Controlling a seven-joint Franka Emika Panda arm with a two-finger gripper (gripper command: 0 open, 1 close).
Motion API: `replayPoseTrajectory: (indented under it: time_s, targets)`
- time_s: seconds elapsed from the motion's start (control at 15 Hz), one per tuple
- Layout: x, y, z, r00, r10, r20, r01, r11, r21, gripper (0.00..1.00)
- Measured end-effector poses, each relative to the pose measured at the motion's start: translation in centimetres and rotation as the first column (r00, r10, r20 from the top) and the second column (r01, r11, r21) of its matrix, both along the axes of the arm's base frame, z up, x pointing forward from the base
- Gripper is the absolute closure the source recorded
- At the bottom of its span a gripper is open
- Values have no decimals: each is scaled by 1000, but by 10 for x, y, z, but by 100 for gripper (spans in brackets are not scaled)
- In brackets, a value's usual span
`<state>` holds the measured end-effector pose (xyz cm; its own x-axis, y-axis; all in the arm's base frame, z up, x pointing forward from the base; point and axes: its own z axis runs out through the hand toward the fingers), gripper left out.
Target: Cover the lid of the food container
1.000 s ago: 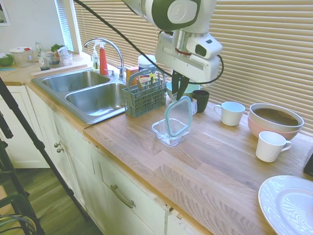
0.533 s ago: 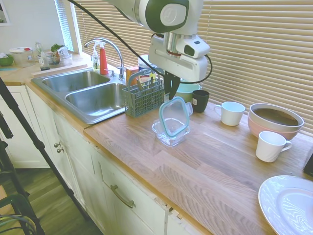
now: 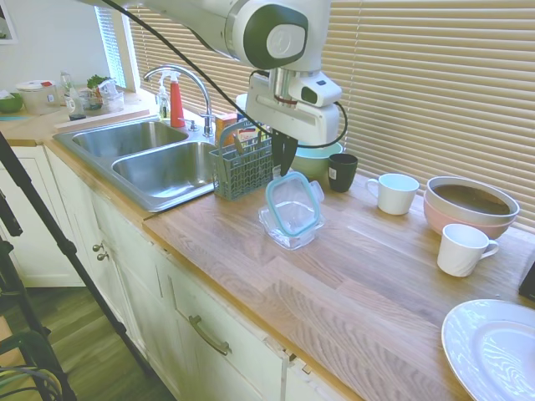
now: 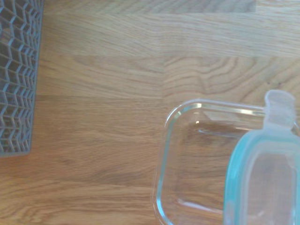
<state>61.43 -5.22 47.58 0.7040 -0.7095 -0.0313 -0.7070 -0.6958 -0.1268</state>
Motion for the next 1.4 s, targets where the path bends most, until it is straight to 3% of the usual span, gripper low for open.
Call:
replayPoseTrajectory:
  time_s: [0.6, 1.4]
  targets:
    - [25, 5, -10, 1000, -18, 12, 18, 999, -28, 100]
    - [41, 47, -58, 999, 33, -33, -38, 986, -162, 100]
